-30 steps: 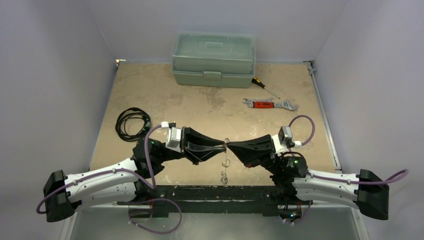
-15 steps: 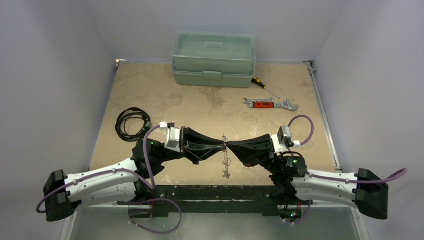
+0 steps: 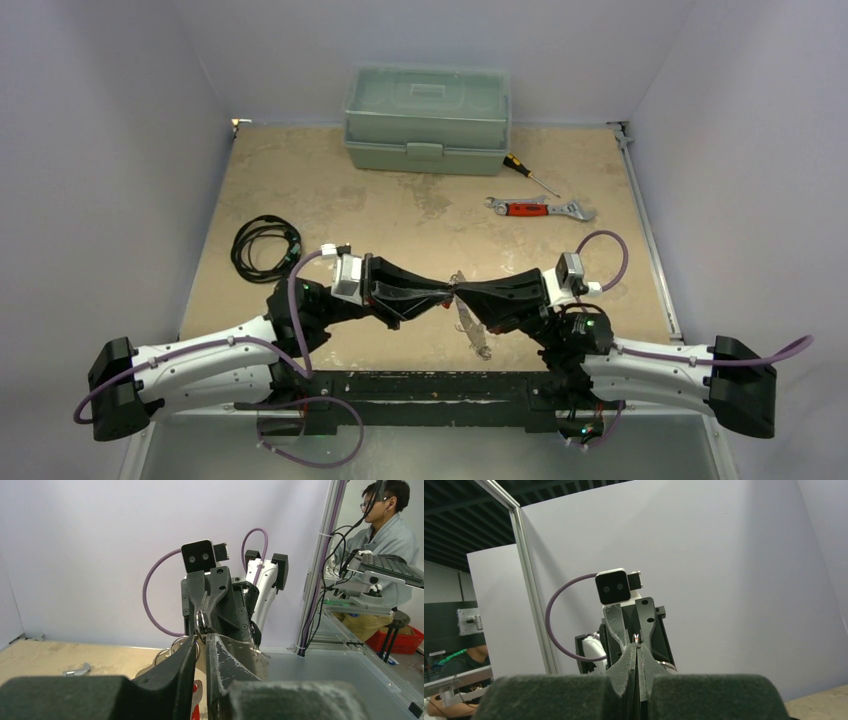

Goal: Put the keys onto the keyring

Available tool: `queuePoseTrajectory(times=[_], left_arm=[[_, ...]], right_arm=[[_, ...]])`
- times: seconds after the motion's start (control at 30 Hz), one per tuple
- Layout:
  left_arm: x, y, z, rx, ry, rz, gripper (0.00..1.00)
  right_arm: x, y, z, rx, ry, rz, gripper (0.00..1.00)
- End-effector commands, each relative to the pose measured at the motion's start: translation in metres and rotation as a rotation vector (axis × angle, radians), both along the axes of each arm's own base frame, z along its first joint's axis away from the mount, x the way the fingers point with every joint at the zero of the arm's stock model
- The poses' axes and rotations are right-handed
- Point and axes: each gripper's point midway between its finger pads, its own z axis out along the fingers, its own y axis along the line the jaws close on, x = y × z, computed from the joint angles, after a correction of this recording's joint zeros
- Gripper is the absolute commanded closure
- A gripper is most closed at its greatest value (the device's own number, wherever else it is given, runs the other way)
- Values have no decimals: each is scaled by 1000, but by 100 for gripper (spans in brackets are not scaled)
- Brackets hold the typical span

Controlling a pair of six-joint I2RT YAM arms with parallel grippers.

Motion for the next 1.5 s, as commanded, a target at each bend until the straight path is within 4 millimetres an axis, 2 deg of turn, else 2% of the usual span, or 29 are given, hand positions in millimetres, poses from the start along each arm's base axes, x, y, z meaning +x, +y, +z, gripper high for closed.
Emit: queuePoseTrajectory(times=[0.0,0.13,0.27,0.4,0.43,0.47,0.63,0.77,0.93,1.03,1.1,1.23,1.43,1.47], left_arm=[[4,2,16,-47,0,26,84],[5,3,17,-51,4,31,80],[6,3,17,-53,6,37,87],[8,3,18,-56,10,41,88],[8,2,18,-55,10,41,90],[8,2,18,-57,8,41,99],[14,4,17,-56,8,81,100],[25,6,11,18,-5,154,100],[26,4,0,154,-39,173,100],[27,5,-6,204,-38,180,100],[28,7,-9,228,-37,187,100],[28,10,-14,274,-46,200,100],[30,15,-21,354,-54,218,100],[31,16,-24,368,-50,226,100]], right_arm=[[-7,-2,0,8,-40,8,100],[-6,-3,0,9,-39,3,100],[-6,-3,-1,3,-39,2,100],[-7,-2,-3,-4,-40,7,100],[-7,-1,-4,-5,-42,9,100],[-7,0,-5,-10,-43,11,100],[-10,2,-8,-21,-51,25,100],[-10,4,-13,-56,-28,36,100],[3,10,-20,-203,-4,-43,76],[7,9,-20,-262,-35,-100,58],[11,7,-20,-298,-37,-133,49],[23,6,-23,-390,-34,-212,40],[46,-4,-33,-557,-46,-375,34],[53,-5,-40,-601,-24,-403,34]])
